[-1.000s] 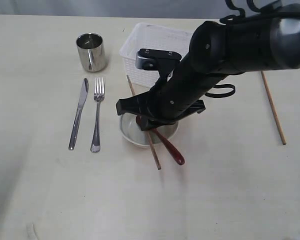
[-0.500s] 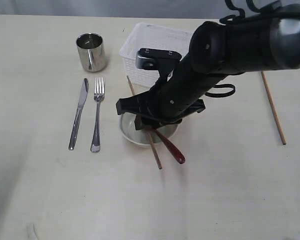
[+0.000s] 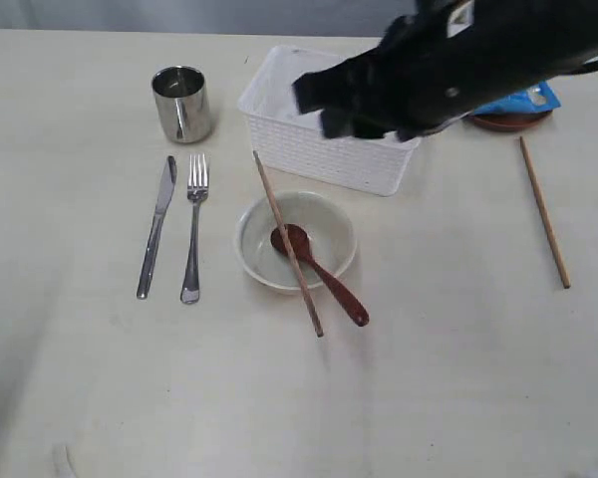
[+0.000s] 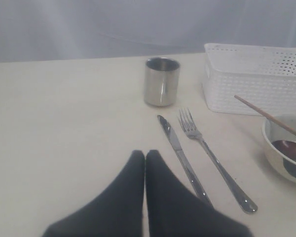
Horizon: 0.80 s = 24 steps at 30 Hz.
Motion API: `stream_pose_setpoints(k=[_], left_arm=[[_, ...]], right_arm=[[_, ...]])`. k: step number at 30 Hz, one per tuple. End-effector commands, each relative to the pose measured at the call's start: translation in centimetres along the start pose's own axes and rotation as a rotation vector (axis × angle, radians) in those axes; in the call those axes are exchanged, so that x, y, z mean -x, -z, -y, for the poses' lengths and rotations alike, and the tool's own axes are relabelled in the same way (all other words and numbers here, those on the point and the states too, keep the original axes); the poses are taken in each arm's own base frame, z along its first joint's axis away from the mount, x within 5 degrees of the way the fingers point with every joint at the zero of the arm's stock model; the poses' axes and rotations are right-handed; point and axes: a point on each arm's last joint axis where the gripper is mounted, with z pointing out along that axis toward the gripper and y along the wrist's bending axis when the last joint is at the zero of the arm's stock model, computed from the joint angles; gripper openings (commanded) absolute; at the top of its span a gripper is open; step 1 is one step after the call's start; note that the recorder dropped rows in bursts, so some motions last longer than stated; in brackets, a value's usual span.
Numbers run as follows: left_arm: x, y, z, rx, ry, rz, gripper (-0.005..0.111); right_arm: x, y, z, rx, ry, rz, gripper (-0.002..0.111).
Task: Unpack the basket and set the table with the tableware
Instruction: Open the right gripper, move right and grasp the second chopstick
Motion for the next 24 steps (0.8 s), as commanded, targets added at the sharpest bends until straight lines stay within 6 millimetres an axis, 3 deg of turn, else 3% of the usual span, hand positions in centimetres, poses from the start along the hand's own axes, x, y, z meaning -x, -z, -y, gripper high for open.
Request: stream_pose_setpoints(k=[1, 8, 12, 18, 24], left_arm=[[-0.1, 0.0, 0.0, -0.005, -0.003, 0.001, 0.0], [-0.1, 0.0, 0.0, -0.005, -0.003, 0.001, 0.0], [-0.1, 0.0, 0.0, -0.005, -0.003, 0.001, 0.0], [-0.1, 0.0, 0.0, -0.005, -0.003, 0.001, 0.0], [-0.1, 0.0, 0.0, -0.005, -0.003, 0.001, 0.0]], right_arm=[[0.6, 1.8, 6.5, -0.224, -0.105, -0.009, 0.038], [-1.3, 0.2, 16.7, -0.41, -0.38, -0.136, 0.038], [-2.8, -2.0, 20.5, -0.449, -0.447, -0.217, 0.038], [-5.4, -5.8, 24.2, -0.461, -0.481, -0.337, 0.038], [-7.0, -8.7, 25.1, -0.441, -0.479, -0.398, 0.038]])
